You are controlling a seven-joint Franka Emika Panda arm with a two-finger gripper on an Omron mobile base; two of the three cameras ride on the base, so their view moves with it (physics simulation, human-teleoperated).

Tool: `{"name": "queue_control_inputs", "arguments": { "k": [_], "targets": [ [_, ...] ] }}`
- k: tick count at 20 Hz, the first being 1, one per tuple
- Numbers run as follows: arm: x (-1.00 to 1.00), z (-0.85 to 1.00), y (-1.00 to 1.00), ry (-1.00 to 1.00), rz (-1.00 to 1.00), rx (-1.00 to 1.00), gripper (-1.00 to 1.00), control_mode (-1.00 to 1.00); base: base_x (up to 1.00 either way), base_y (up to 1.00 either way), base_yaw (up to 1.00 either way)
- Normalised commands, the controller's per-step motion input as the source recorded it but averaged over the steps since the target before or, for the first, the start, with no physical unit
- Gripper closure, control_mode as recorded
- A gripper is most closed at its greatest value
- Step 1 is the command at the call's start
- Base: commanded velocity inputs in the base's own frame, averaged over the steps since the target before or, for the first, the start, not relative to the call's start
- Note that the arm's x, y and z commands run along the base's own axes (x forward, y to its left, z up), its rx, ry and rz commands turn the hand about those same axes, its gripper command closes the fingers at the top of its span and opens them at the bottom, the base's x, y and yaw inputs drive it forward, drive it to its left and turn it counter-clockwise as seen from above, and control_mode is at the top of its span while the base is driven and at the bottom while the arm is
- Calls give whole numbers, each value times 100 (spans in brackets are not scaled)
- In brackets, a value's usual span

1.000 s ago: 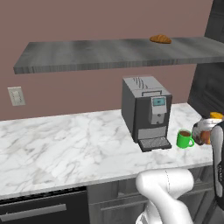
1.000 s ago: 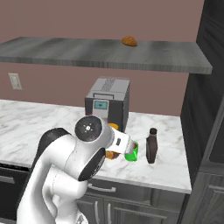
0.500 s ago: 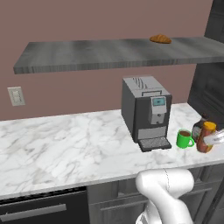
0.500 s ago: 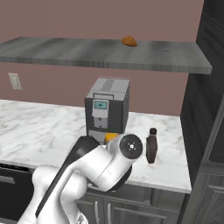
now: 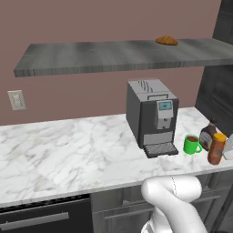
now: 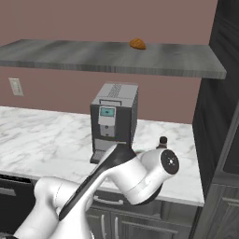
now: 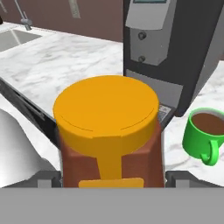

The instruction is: Pick the syrup bottle and honey bottle from the shelves and place them next to the mug.

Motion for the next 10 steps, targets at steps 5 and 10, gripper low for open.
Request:
{"name": "queue_control_inputs", "arguments": {
  "k": [5,10],
  "targets": [
    [0,-18,-7,-3,0,0,100,-100,0,0,0],
    [2,-22,-1,-6,-3,0,100,-100,0,0,0]
  ]
}}
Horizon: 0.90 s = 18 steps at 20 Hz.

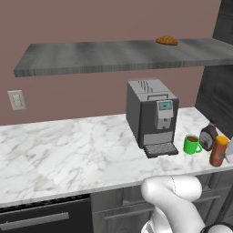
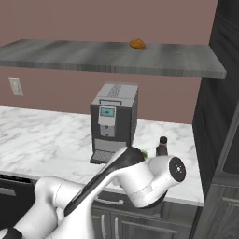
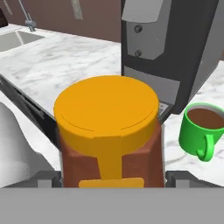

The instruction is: Pick the syrup bottle and honey bottle from the shelves and place them next to the mug.

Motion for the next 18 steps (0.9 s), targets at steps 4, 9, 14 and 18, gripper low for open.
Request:
{"name": "queue_control_inputs", "arguments": {
  "k": [4,9,14,18],
  "targets": [
    [22,-26,0,-10,-1,0,100,-100,0,0,0],
    [37,-15,-2,-9,0,0,100,-100,0,0,0],
    [30,-5,-26,-2,0,0,100,-100,0,0,0],
    [-1,0,-18,0,0,0,100,-100,0,0,0]
  ]
}}
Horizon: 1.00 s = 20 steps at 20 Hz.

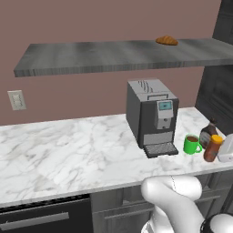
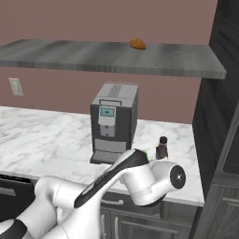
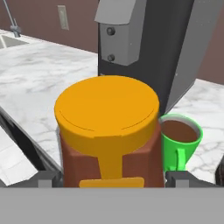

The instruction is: Pick the syrup bottle and honey bottle from the shelves and place them next to the mug.

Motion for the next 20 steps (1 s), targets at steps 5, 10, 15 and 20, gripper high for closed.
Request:
{"name": "queue_control_inputs", "arguments": {
  "k": [5,10,15,20],
  "targets": [
    [-2,-1,-14,0,0,0,100,-100,0,0,0],
    [10,-7,-37,0,0,0,100,-100,0,0,0],
    [7,-6,-22,0,0,0,100,-100,0,0,0],
    [15,-21,-1,0,0,0,100,-100,0,0,0]
  ]
}}
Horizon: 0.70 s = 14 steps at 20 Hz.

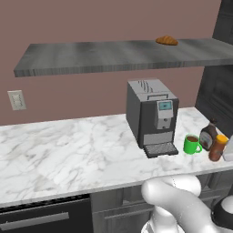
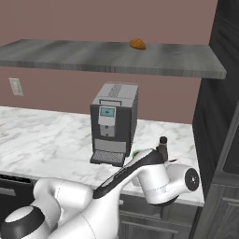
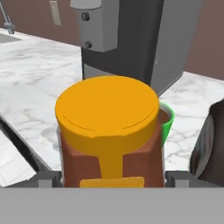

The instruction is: Pick the syrup bottle and honey bottle from the shelves and place them next to the mug.

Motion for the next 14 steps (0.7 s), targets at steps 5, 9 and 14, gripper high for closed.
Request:
{"name": "queue_control_inputs", "arguments": {
  "k": [5,9,14],
  "targets": [
    [25,-36,0,0,0,0,100,-100,0,0,0],
    [21,-29,0,0,0,0,100,-100,0,0,0],
    [12,-22,0,0,0,0,100,-100,0,0,0]
  ]
}}
